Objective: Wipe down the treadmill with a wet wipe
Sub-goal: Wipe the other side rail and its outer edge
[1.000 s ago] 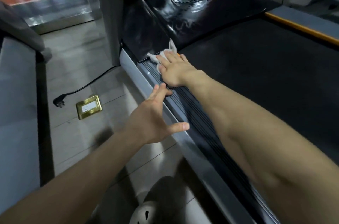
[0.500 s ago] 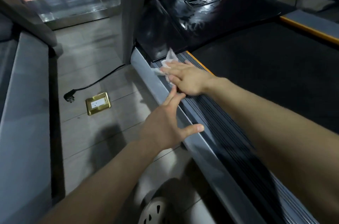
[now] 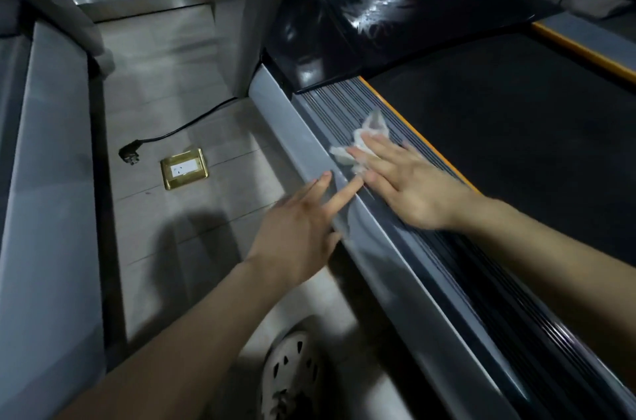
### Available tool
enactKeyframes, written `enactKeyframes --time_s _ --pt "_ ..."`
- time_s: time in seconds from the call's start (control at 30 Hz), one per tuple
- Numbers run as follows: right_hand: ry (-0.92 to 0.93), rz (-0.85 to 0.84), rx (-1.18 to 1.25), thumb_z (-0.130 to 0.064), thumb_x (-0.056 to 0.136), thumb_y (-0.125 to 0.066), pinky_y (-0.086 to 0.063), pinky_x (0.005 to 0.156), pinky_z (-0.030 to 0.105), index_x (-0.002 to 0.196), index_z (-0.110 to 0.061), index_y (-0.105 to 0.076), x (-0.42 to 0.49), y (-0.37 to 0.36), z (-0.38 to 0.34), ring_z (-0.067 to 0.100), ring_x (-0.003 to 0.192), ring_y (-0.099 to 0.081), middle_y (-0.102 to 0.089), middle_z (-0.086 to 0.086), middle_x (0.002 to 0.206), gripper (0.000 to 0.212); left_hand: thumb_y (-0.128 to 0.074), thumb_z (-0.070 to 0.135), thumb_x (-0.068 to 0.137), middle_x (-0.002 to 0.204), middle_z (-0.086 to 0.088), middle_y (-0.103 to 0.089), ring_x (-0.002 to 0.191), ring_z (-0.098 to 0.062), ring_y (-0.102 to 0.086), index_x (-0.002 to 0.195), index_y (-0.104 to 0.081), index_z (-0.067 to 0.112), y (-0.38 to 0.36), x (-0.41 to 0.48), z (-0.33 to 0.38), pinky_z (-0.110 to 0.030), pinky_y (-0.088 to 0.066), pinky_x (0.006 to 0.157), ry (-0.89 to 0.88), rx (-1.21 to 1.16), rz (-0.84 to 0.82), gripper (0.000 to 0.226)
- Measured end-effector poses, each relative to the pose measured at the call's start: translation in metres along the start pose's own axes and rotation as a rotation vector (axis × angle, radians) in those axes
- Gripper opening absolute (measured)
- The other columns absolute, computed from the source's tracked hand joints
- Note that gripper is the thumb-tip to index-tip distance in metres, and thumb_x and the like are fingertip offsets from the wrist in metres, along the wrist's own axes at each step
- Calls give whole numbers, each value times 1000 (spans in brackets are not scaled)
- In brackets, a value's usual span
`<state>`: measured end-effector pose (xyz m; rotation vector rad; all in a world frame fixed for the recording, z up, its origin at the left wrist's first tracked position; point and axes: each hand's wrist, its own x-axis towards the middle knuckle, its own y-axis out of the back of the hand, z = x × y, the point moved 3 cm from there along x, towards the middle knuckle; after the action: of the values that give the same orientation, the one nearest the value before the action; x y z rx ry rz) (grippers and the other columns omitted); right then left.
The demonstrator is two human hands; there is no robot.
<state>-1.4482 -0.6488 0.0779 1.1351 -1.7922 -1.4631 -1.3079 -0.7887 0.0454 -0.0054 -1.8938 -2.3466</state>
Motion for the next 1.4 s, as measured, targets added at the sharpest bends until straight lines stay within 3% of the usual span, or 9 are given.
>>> enactKeyframes --time_s 0.13,0.3,0.4,0.7,0.8,1.0,1.1,1.3,1.4 --pt "-56 2 -104 -57 106 -5 -1 134 40 169 -44 -6 -64 -5 7 5 163 10 6 -13 178 64 -57 37 104 176 0 -16 157 -19 -31 167 -18 30 -7 -12 -19 -38 -38 121 14 107 -62 74" --pt "-194 -26 -39 -45 113 -16 11 131 56 170 -42 -5 91 9 -7 16 164 12 10 -1 179 57 -58 47 104 178 -6 -9 162 -24 -19 165 -21 25 -12 -12 -23 -42 -33 123 123 213 -240 75" --pt "-223 -85 -74 -45 114 -15 12 130 58 169 -43 -1 106 5 -9 18 164 16 15 0 178 57 -59 46 103 177 -7 -14 160 -25 -23 163 -26 23 -5 -7 -21 -42 -34 121 138 230 -255 72" --pt "-201 -93 -185 -52 110 -4 -1 133 52 163 -52 17 -210 -22 -23 7 160 25 23 -13 175 57 -59 45 100 159 -7 -42 137 -27 -53 151 -44 23 56 -17 8 -41 -51 97 -58 417 -338 58" --pt "-237 -78 -152 -48 114 -9 3 132 57 164 -52 14 -171 -19 -27 11 161 24 21 -7 176 55 -57 42 98 147 -2 -52 132 -25 -56 150 -47 25 89 -46 21 -36 -46 89 -128 456 -345 55" --pt "-365 -21 -116 -35 112 -26 6 132 55 169 -42 -2 -40 -25 -43 24 165 14 11 5 179 62 -54 49 102 155 -7 -49 140 -26 -50 151 -45 24 110 -118 65 -42 -47 112 -61 390 -530 56" --pt "-326 38 -144 -32 111 -30 -1 132 57 169 -42 -2 -105 -39 -46 25 165 7 6 5 179 65 -56 54 101 161 -6 -43 148 -25 -44 155 -42 25 105 -141 83 -42 -42 118 -75 311 -590 63" --pt "-438 34 -259 -22 97 -58 -13 132 53 170 -37 5 -316 -60 -57 21 166 6 7 2 179 97 -63 56 95 134 -4 -62 123 -32 -64 142 -55 26 105 -136 91 -48 -57 97 -149 166 -555 56" --pt "-540 -25 -269 -18 97 -51 -8 133 53 167 -40 15 -376 -64 -72 19 164 16 18 0 178 98 -64 54 97 139 -5 -62 127 -31 -62 150 -51 27 105 -131 94 -44 -55 99 -194 191 -537 61"
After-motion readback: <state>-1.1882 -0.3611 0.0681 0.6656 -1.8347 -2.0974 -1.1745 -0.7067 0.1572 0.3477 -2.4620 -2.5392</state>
